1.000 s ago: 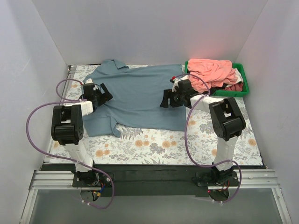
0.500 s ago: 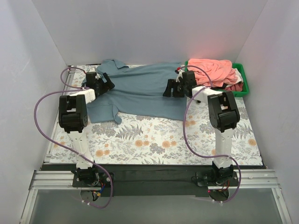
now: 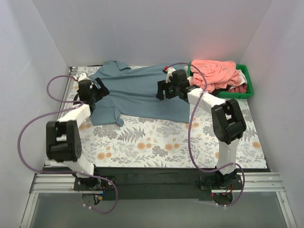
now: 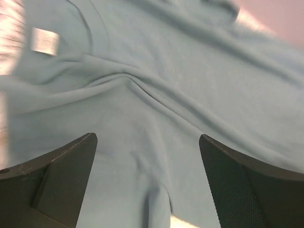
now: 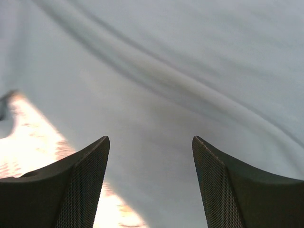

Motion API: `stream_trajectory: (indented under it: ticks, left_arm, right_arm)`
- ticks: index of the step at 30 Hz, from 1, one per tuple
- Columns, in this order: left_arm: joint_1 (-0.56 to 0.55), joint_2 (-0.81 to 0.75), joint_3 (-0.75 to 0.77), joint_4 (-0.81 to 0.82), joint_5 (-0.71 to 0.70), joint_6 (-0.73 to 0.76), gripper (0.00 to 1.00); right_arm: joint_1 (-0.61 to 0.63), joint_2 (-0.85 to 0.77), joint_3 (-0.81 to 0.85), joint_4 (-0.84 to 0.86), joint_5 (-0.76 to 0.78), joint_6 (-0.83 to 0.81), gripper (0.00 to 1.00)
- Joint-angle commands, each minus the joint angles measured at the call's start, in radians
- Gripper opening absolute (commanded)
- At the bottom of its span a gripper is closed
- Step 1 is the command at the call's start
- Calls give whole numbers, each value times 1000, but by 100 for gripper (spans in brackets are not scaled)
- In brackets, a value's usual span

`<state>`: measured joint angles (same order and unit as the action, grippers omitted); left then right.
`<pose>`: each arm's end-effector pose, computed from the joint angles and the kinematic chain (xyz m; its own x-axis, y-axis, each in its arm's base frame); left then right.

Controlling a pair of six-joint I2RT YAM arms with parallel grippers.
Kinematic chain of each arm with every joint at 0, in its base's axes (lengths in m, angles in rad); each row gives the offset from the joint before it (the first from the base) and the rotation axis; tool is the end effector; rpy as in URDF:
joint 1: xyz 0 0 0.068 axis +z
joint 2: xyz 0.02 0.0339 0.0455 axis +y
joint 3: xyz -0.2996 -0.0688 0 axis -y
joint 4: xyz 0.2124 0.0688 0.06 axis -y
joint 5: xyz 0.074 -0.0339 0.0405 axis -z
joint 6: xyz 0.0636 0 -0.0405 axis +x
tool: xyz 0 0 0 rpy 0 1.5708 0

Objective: Fold and stack the t-shirts
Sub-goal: Flatten the tshirt out

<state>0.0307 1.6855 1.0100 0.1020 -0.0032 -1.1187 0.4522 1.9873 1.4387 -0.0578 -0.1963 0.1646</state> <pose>0.3730 0.0117 0.2505 -0.2069 -0.9063 -0.3685 -0.5024 0.4216 -0.7549 0.4136 0.2147 0.2502 -0.5995 -0.1126 -0.7924 -0.4810 0.8420 0.2443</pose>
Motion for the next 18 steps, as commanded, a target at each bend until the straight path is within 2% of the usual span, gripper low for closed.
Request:
stream_trajectory:
  ticks: [1,5,8,13,18]
  left_arm:
    - [2,-232,-121,64,-217,-50,90]
    - [5,-404,-359,88,-256,-105,91]
    - [5,-504,-479,96,-306,-131,91]
    - [17,-604,-568,91,-337,-141,94]
    - [52,-635,-603,120,-273,-164,94]
  right_arm:
    - [135,-102,-15,16,55,-62,77]
    - [244,-104,-17,27,57,-62,75]
    - [330,-87,-17,41,69,-50,74]
    - [449,-36,-6,84,93,-34,73]
    - [511,37,37,128,93,-20,71]
